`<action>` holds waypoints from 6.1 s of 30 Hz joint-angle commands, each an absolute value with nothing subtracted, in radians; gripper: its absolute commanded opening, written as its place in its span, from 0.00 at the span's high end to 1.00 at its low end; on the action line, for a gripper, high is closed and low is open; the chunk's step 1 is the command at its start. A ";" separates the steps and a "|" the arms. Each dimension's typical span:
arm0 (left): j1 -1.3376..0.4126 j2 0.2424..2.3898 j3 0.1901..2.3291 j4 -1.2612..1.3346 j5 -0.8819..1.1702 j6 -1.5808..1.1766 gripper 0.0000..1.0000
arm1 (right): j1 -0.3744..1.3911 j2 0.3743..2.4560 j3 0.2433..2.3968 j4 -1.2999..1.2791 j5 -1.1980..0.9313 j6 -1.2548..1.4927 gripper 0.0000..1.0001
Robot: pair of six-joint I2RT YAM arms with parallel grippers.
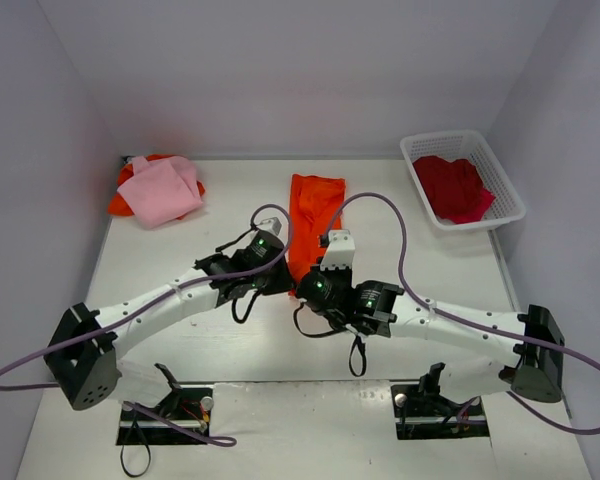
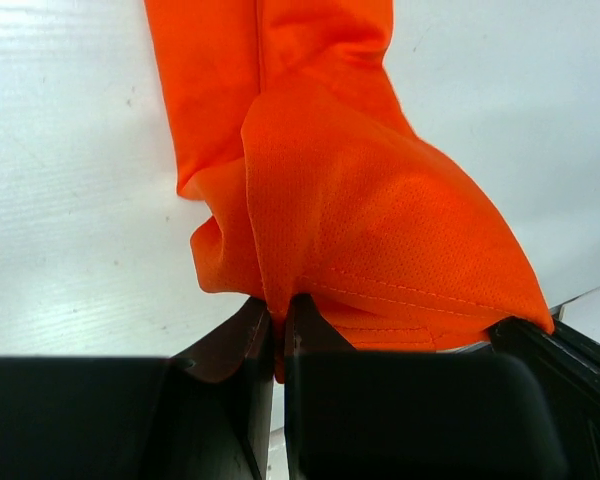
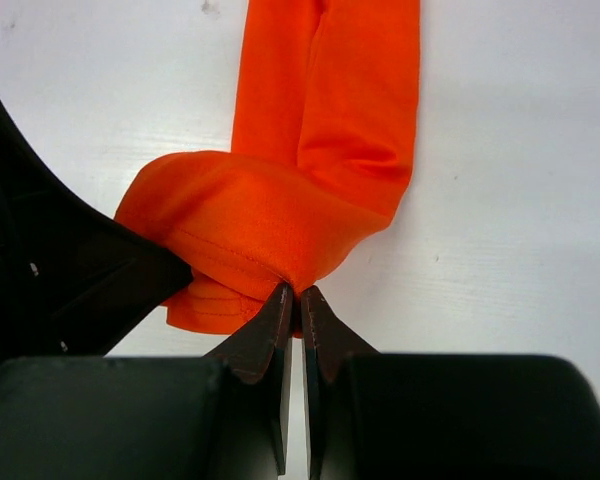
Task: Fold and stack the t-shirts
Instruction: Fold the folded rectangular tshirt in 1/3 of the way, then grab one side of the 2/3 rectangular tshirt with right arm
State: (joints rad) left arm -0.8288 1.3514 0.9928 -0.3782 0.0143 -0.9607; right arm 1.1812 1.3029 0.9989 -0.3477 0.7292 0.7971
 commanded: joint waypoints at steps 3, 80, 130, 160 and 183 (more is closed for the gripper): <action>-0.782 1.387 1.092 -0.371 0.035 -0.873 1.00 | 1.128 1.312 1.057 -0.301 0.793 0.695 1.00; -0.581 1.832 1.517 -0.324 0.201 -0.715 1.00 | 0.655 1.554 1.068 0.129 0.446 0.322 1.00; -0.577 1.766 1.483 -0.227 0.100 -0.641 0.12 | 0.695 1.563 1.065 0.210 0.531 0.276 0.00; -0.726 1.335 1.016 -0.241 -0.021 -0.833 0.12 | 0.890 1.408 0.923 0.123 0.541 0.155 0.04; -0.387 1.055 0.937 -0.471 0.038 -0.764 0.12 | 1.055 1.615 0.946 -0.026 0.656 0.090 0.06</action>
State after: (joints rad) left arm -0.4271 1.0760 0.9390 -0.4557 -0.0162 -0.7940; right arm 1.0489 1.6077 0.9039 -0.0166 0.5991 0.0990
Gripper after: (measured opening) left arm 0.881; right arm 0.939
